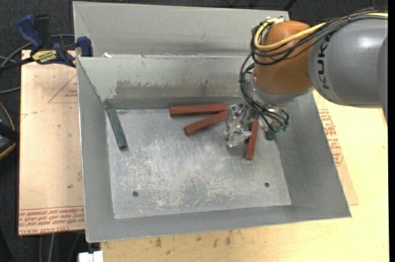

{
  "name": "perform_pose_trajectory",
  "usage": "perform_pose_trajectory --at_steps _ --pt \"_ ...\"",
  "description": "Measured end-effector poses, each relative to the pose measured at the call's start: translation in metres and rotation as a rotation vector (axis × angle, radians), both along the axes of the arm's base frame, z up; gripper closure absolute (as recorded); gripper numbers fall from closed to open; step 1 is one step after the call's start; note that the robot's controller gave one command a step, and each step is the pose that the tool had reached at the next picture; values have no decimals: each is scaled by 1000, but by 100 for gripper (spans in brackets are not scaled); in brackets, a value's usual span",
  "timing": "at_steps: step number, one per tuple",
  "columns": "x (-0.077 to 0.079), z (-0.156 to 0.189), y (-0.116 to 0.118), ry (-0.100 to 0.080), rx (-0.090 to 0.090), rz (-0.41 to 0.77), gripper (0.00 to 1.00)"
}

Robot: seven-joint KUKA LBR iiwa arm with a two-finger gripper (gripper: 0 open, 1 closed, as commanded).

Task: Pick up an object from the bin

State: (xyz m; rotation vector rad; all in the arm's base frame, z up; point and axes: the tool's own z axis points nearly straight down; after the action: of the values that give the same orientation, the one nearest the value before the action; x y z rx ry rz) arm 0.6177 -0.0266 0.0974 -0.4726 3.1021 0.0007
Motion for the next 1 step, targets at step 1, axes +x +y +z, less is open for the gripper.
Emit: perform_pose_trajectory --at_steps 1 --pt "4 59 -9 4 1 165 100"
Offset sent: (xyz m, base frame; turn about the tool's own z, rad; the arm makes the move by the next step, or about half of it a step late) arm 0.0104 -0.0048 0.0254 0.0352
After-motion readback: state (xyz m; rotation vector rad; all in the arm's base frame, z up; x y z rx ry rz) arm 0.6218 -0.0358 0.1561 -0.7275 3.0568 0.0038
